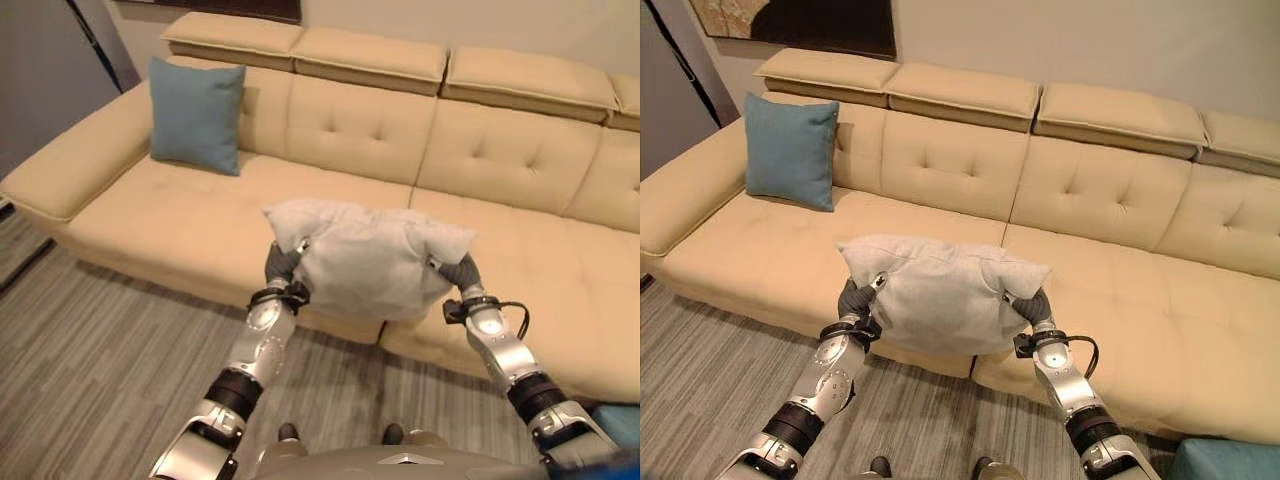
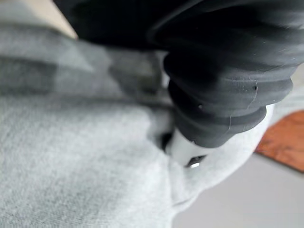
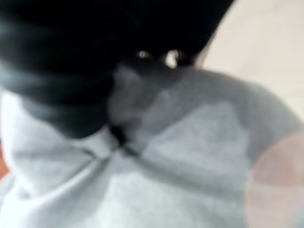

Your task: Pick up all the scattered cushions and arrange them neatly on the sofa.

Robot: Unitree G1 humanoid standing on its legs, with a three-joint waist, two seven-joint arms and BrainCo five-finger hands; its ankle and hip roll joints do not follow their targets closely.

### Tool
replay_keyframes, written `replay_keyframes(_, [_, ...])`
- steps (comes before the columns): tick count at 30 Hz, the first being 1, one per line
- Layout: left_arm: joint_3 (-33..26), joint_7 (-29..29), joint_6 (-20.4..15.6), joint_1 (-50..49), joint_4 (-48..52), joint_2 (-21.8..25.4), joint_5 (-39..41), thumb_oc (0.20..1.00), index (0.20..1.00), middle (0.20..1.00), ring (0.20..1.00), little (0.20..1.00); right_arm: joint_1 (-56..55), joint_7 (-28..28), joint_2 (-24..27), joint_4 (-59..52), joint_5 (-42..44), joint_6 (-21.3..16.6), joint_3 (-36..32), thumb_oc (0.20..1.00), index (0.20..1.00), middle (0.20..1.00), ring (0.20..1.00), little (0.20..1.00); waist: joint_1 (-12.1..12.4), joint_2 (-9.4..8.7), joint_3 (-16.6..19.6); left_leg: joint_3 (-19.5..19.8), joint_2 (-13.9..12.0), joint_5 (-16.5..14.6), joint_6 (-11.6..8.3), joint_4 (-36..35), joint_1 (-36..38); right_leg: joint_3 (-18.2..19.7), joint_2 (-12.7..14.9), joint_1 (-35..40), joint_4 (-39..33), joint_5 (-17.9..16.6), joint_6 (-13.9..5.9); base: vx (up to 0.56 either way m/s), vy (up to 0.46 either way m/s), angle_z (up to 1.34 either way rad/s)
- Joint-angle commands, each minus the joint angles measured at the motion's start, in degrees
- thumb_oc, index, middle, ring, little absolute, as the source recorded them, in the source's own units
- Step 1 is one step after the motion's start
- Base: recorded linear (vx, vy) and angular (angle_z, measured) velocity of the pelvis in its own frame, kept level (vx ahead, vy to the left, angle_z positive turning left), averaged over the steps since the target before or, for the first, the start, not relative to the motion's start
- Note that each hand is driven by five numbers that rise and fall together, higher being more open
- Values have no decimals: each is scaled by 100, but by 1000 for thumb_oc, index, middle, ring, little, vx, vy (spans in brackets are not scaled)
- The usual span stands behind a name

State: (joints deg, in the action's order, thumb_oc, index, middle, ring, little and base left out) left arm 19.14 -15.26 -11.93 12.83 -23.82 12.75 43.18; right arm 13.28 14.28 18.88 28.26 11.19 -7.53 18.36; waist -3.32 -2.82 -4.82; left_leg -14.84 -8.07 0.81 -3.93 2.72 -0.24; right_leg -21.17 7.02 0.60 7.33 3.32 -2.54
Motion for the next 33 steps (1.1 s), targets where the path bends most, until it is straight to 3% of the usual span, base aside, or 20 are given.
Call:
replay_keyframes(1, [629,694,-277,406,661,-235,-244,200,200,200,200,200,419,-147,-405,-634,-106,-485,91,200,200,200,200,200,80,-117,11,-524,215,-98,49,195,228,326,172,-164,971,-441,-803,86,362,-9])
replay_keyframes(5, [648,679,-245,359,641,-172,-365,200,200,200,200,200,485,-148,-510,-610,-144,-455,145,200,200,200,200,200,108,9,-105,-604,349,-329,323,235,376,316,433,-635,2093,-809,-952,73,248,-19])
replay_keyframes(8, [595,649,-234,335,653,-155,-423,200,200,200,200,200,500,-158,-543,-601,-178,-435,176,200,200,200,200,200,129,38,-148,-633,466,-471,418,235,530,147,635,-771,2361,-761,-901,118,144,-7])
replay_keyframes(9, [536,638,-235,302,656,-174,-358,200,200,200,200,200,530,-164,-517,-585,-206,-405,207,200,200,200,200,200,135,64,-133,-601,524,-485,420,133,632,27,707,-900,2061,-735,-821,235,98,-25])
replay_keyframes(11, [497,639,-246,349,528,-230,-340,200,200,200,200,200,646,-193,-454,-553,-186,-423,215,200,200,200,200,200,60,44,-125,-503,611,-505,318,-41,754,94,571,-1104,942,-761,-748,304,-43,-30])
replay_keyframes(12, [507,629,-246,392,498,-252,-366,200,200,200,200,200,685,-184,-440,-547,-199,-430,218,200,200,200,200,200,31,28,-115,-432,649,-601,256,-80,850,90,549,-1224,578,-786,-825,376,-119,-9])
replay_keyframes(13, [471,604,-250,428,469,-287,-387,200,200,200,200,200,696,-153,-401,-588,-229,-422,212,200,200,200,200,200,6,36,-128,-423,631,-720,186,-46,918,-150,561,-1210,240,-948,-906,420,-134,18])
replay_keyframes(14, [492,672,-260,431,453,-338,-420,200,200,200,200,200,659,-142,-347,-628,-310,-423,194,200,200,200,200,200,-4,-5,-70,-415,674,-883,163,135,944,-164,557,-1024,136,-877,-864,424,-219,29])
replay_keyframes(15, [522,776,-298,396,410,-444,-238,200,200,200,200,200,537,-157,-216,-673,-276,-427,76,200,200,200,200,200,-135,-110,-16,-456,618,-920,20,891,705,-137,444,-772,-30,-857,-692,374,-223,36])
replay_keyframes(16, [543,843,-273,394,357,-515,-182,200,200,200,200,200,525,-166,-166,-660,-276,-437,41,200,200,200,200,200,-147,-122,18,-544,447,-823,-138,1350,558,-335,431,-598,-115,-814,-640,281,-215,69])
replay_keyframes(18, [611,848,-261,405,318,-530,-191,200,200,200,200,200,491,-160,-115,-679,-211,-446,24,200,200,200,200,200,-163,-191,15,-587,281,-567,-384,1931,355,-347,325,-376,-244,-735,-506,233,-166,88])
replay_keyframes(19, [628,827,-250,441,314,-537,-205,200,200,200,200,200,462,-169,-99,-706,-174,-448,23,200,200,200,200,200,-131,-200,-20,-622,25,-400,-476,2144,234,-393,217,-233,-292,-574,-421,221,-136,-7])
replay_keyframes(20, [631,821,-241,451,308,-541,-200,200,200,200,200,200,461,-165,-104,-688,-137,-448,22,200,200,200,200,200,-111,-217,-33,-627,-9,-449,-428,2059,135,-369,198,-182,-342,-555,-415,336,-85,-54])
replay_keyframes(21, [596,763,-217,440,338,-507,-252,200,200,200,200,200,465,-159,-139,-648,-125,-460,53,200,200,200,200,200,-42,-265,1,-506,-49,-499,-224,1443,-230,-195,121,-84,-391,-456,-413,213,-4,-53])
replay_keyframes(22, [596,762,-217,439,338,-507,-252,200,200,200,200,200,465,-159,-139,-648,-125,-460,54,200,200,200,200,200,-41,-266,2,-509,-46,-495,-224,1436,-226,-193,123,-86,-388,-455,-414,246,17,-26])
replay_keyframes(26, [538,689,-259,332,481,-461,-242,200,200,200,200,200,448,-162,-222,-636,-178,-467,139,200,200,200,200,200,177,-207,-53,-25,-148,316,-296,513,-580,197,-126,39,-293,-265,-376,185,62,-59])
replay_keyframes(29, [500,731,-250,276,519,-385,-262,200,200,200,200,200,424,-207,-267,-663,-161,-472,124,200,200,200,200,200,191,-224,-57,-190,-69,210,-232,384,-342,336,-132,97,-145,-168,-385,217,116,-86])
replay_keyframes(31, [408,701,-261,186,613,-323,-274,200,200,200,200,200,445,-213,-358,-699,-223,-443,131,200,200,200,200,200,224,-115,-63,-352,220,-10,13,246,16,457,88,-49,492,-196,-582,244,302,-31])
replay_keyframes(32, [407,702,-260,188,613,-323,-274,200,200,200,200,200,447,-213,-358,-699,-223,-442,131,200,200,200,200,200,229,-113,-49,-359,217,3,14,237,2,463,83,-67,482,-211,-579,160,278,-49])
replay_keyframes(33, [349,681,-265,132,632,-297,-261,200,200,200,200,200,503,-218,-387,-694,-303,-409,173,200,200,200,200,200,242,-45,-62,-447,289,-58,131,192,88,438,238,-256,898,-357,-708,106,177,-70])
